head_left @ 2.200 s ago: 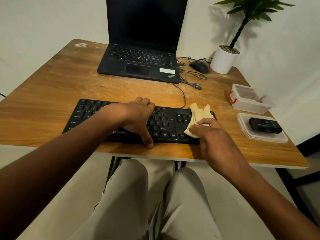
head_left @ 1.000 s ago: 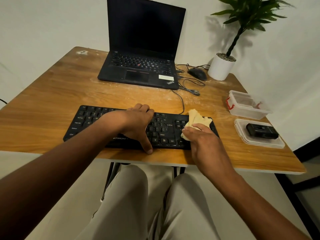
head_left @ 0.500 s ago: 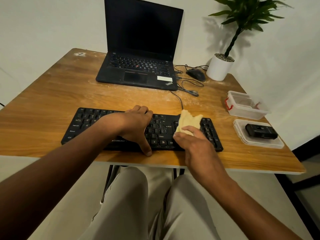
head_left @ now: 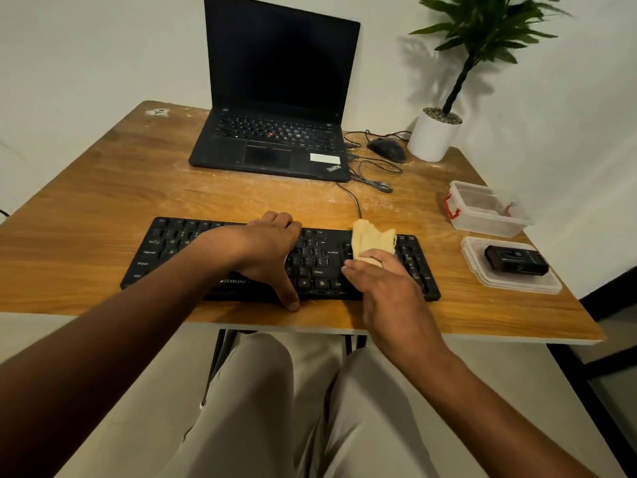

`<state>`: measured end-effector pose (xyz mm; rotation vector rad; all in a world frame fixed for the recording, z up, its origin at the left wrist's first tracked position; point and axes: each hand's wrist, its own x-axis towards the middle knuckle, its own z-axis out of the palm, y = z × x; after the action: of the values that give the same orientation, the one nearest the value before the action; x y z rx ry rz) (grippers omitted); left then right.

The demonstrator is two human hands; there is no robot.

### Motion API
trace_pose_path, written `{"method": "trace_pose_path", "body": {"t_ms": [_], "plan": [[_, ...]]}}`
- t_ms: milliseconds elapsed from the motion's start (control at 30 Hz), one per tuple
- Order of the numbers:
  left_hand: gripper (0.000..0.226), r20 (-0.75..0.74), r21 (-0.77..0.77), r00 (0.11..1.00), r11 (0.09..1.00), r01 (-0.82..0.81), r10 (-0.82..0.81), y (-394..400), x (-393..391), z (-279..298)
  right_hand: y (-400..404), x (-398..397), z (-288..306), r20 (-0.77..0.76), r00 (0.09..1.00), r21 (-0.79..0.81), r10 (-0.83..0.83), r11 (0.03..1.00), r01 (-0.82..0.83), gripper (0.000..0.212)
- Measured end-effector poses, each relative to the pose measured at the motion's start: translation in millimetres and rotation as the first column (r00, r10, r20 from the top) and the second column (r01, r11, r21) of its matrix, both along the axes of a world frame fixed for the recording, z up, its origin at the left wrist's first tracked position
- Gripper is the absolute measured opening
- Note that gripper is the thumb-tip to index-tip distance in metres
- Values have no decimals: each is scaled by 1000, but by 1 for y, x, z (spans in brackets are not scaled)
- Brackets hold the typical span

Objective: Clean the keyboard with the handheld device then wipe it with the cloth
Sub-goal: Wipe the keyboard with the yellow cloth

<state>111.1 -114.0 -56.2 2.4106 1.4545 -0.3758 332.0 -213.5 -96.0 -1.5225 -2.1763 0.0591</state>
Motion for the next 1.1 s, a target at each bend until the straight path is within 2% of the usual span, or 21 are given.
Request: {"method": "trace_pose_path", "body": {"t_ms": [133, 233, 333, 400, 567, 633, 767, 867, 933, 1033, 1100], "plan": [[140, 8, -3, 1000, 1000, 5, -5, 0, -1, -2, -25, 19, 12, 47, 998, -47, 44, 998, -42, 55], [140, 4, -8, 1000, 1000, 9, -9, 0, 0, -1, -27, 36, 34, -43, 999, -100, -21, 995, 17, 53], [140, 7, -3, 1000, 1000, 8, -8, 1, 0, -1, -8, 31, 49, -100, 989, 73, -109, 990, 117, 50], [139, 9, 0, 1000, 1000, 5, -5, 0, -1, -1, 9, 17, 50, -116, 986, 109, -122, 985, 134, 48], [140, 6, 4, 1000, 1000, 3, -3, 1, 0, -3, 14, -21, 28, 69, 996, -97, -58, 993, 65, 42], [140, 10, 2, 1000, 1000, 6, -6, 3, -1, -5, 8, -21, 24, 105, 994, -130, -43, 990, 57, 43], [139, 13, 2, 1000, 1000, 16, -16, 6, -2, -7, -10, -5, 26, 106, 994, -170, 28, 985, -10, 50], [137, 19, 11, 1000, 1000, 23, -24, 8, -2, -9, -15, 7, 42, -8, 998, -240, 58, 969, -59, 46], [138, 16, 8, 1000, 1000, 22, -22, 8, -2, -9, -10, 13, 54, -68, 998, -211, 18, 977, -32, 46], [138, 11, 5, 1000, 1000, 23, -23, 7, -1, -6, 6, 13, 61, -108, 992, -43, -71, 997, 67, 47], [138, 9, 3, 1000, 1000, 18, -18, 5, -1, -4, 15, 0, 54, -96, 993, -23, -64, 998, 62, 45]]}}
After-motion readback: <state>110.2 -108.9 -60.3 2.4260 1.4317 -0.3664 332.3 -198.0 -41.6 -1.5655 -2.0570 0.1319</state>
